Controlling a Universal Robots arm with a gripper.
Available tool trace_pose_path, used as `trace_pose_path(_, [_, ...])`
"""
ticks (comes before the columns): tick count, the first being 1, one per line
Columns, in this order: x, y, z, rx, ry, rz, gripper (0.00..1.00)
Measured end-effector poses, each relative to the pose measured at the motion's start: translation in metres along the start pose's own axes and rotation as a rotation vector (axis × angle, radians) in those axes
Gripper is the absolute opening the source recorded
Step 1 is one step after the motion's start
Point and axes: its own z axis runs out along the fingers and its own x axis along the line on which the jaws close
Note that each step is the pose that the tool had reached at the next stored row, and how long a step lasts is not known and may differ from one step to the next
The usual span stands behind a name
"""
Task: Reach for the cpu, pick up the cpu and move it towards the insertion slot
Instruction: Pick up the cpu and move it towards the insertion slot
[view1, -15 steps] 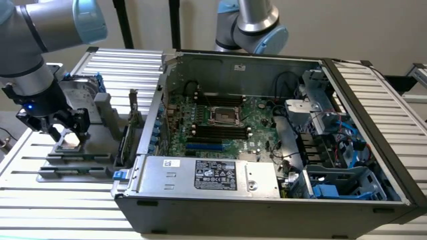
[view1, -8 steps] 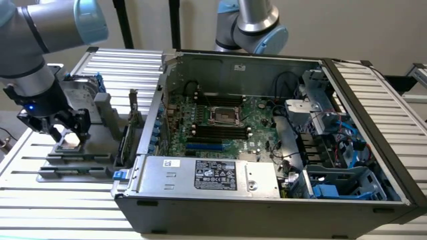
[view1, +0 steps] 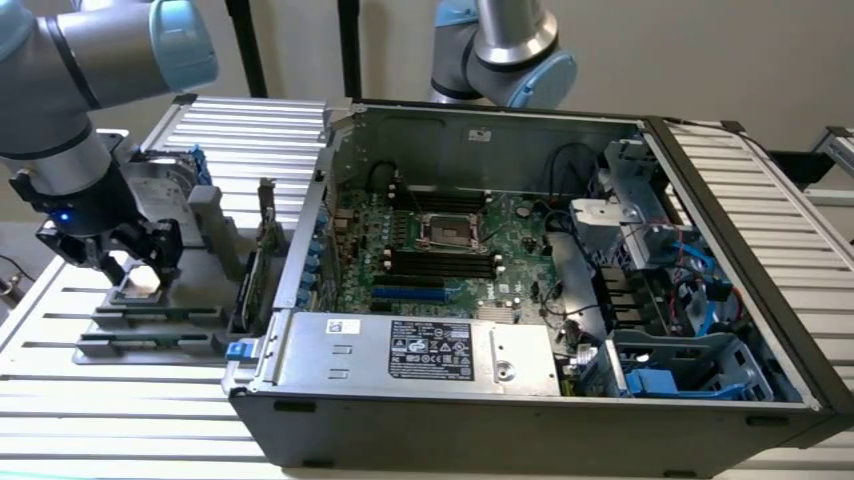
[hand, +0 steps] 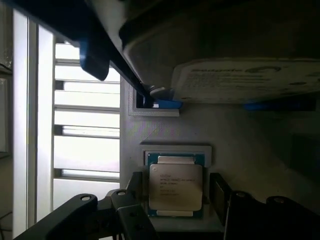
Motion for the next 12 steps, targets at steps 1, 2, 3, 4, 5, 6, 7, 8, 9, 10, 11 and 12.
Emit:
trace_pose_path(1, [-0.0002,0.0,0.0,0.0,0.0,0.0,0.65])
trace_pose_path(2, [-0.0003,-0.0001,-0.0001,0.0001,0.0003,0.0,0.65])
trace_pose_path(3, [-0.0003,-0.0001,-0.0002,0.0002,0.0003,0.0,0.65])
trace_pose_path(4, [-0.0004,0.0,-0.0001,0.0001,0.0002,0.0,0.65])
trace_pose_path(5, [-0.0004,-0.0001,-0.0001,0.0001,0.0002,0.0,0.65])
trace_pose_path(6, [-0.0004,-0.0001,-0.0001,0.0001,0.0002,0.0,0.65])
trace_pose_path(7, [-0.0004,-0.0001,-0.0001,0.0001,0.0002,0.0,0.63])
trace_pose_path(8, [-0.0004,-0.0001,-0.0003,0.0003,0.0006,0.0,0.63])
trace_pose_path(9, [-0.0004,-0.0001,-0.0003,0.0003,0.0006,0.0,0.57])
trace_pose_path(10, [-0.0004,-0.0001,-0.0003,0.0002,0.0005,0.0,0.54])
trace_pose_path(11, [-0.0004,-0.0001,-0.0003,0.0002,0.0005,0.0,0.54])
trace_pose_path(12, [-0.0004,-0.0001,-0.0003,0.0003,0.0005,0.0,0.54])
